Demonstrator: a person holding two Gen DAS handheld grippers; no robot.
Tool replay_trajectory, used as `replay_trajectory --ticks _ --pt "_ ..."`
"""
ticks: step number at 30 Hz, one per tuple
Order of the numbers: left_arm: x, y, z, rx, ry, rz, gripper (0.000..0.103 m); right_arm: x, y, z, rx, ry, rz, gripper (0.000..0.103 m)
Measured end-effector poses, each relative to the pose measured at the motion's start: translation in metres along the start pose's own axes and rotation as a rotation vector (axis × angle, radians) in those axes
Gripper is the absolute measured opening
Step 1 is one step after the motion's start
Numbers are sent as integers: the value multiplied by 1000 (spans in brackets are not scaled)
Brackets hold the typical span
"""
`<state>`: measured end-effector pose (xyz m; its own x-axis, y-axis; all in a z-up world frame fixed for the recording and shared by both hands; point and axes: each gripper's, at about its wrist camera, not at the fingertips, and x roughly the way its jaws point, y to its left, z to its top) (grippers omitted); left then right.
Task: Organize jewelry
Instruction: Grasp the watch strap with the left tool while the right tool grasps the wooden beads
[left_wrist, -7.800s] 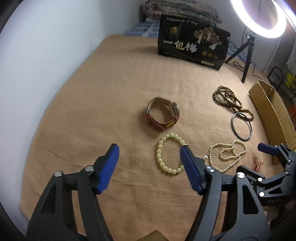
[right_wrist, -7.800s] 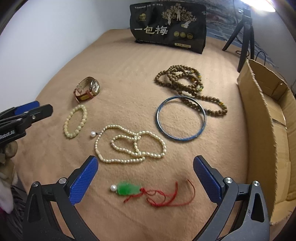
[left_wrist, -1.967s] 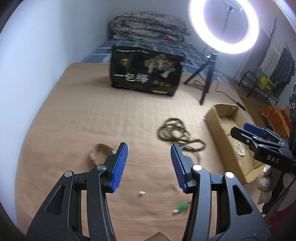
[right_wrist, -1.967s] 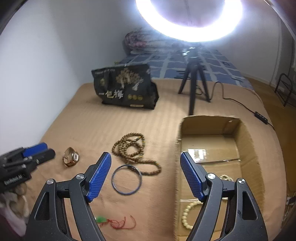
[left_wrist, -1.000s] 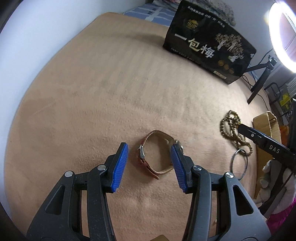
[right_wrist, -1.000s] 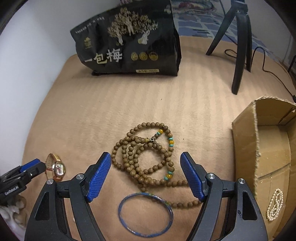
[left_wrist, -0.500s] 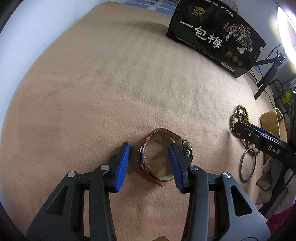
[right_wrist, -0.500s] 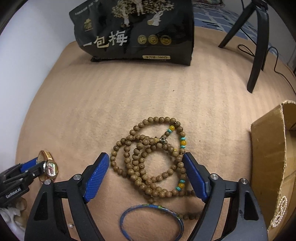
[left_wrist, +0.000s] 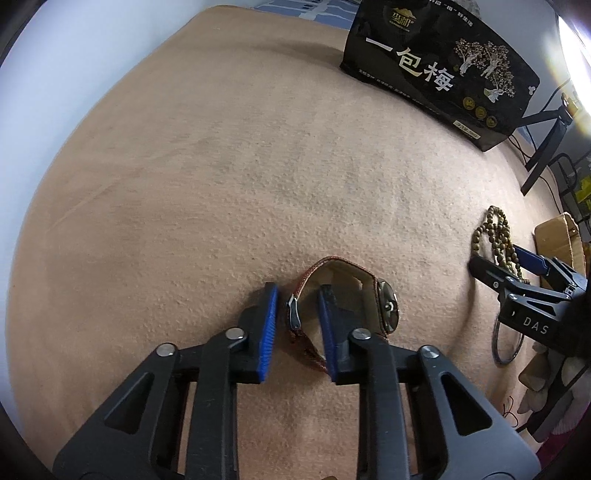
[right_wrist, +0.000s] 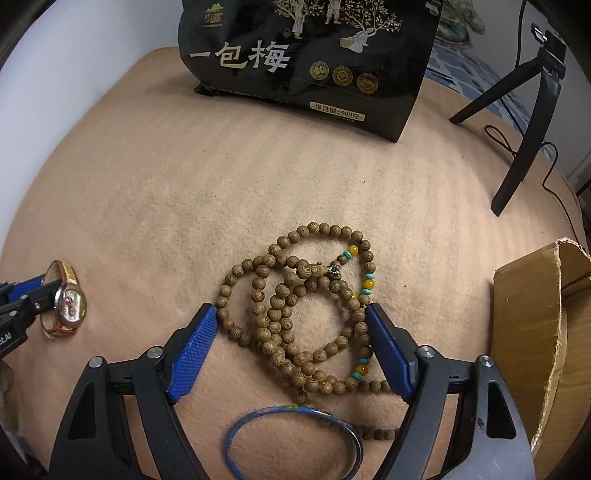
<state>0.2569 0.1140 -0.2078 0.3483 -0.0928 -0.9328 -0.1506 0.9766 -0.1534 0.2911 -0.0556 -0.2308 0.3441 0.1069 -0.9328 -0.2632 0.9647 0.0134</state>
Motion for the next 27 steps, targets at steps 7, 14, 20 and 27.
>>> replay_trajectory --ticks 7,14,20,27 --pt "-4 1 -2 -5 -6 10 8 -16 2 -10 -4 -27 34 12" --pt "-21 -2 -4 7 -35 7 8 -36 -9 -13 -7 -49 50 11" --pt "-50 -5 -4 -7 -88 -28 8 -65 -19 -11 8 -95 83 11" --pt "-87 -18 -8 6 -153 -69 8 -108 -32 -13 22 -166 103 11"
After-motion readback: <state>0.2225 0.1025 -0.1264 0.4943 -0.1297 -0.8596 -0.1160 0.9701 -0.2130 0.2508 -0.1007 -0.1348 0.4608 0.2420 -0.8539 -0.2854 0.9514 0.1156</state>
